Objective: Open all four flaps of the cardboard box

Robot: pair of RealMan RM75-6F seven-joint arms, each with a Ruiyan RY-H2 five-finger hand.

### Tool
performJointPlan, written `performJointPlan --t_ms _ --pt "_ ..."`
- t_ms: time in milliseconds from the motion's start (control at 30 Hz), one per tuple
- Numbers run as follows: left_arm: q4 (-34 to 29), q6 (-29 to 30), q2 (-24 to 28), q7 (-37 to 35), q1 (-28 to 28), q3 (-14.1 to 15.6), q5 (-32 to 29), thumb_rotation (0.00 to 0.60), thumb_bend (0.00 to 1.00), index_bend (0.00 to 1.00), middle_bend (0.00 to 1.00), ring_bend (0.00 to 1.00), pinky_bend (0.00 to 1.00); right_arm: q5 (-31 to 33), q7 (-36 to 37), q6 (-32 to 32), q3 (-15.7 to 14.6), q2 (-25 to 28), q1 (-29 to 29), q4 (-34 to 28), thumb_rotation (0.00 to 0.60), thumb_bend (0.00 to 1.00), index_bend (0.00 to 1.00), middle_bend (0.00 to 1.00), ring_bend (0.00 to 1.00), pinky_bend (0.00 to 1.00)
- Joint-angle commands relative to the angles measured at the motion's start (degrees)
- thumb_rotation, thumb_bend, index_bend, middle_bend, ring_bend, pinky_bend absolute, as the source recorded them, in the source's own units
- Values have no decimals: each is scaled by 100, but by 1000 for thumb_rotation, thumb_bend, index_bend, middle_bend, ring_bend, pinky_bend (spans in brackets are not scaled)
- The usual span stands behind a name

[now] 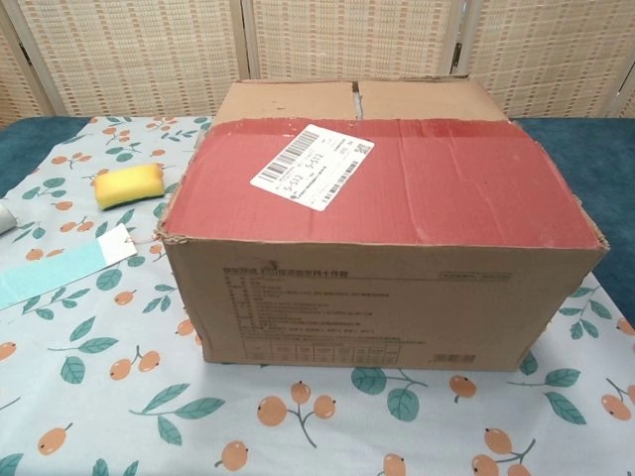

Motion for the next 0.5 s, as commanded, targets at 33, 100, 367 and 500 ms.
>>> performJointPlan --t_ms 33,100,367,500 --pt "49 -83 -28 -4 -39 -20 -40 600 389 48 104 134 62 -135 204 69 -141 424 -339 -781 600 377 22 22 58 0" --pt "88 -103 -56 -12 -67 -30 -31 600 390 50 111 135 62 -243 986 -230 -70 722 -570 -1336 600 377 37 29 81 35" --pt "219 73 -160 -91 -41 -34 74 600 395 104 182 155 21 -1436 3459 -839 32 1499 -1413 -2300 600 377 74 108 145 136" --pt "87 74 -115 80 -25 -42 12 600 395 40 182 156 66 -2159 4509 -1034 -62 1735 -1622 -2401 600 377 162 156 183 220"
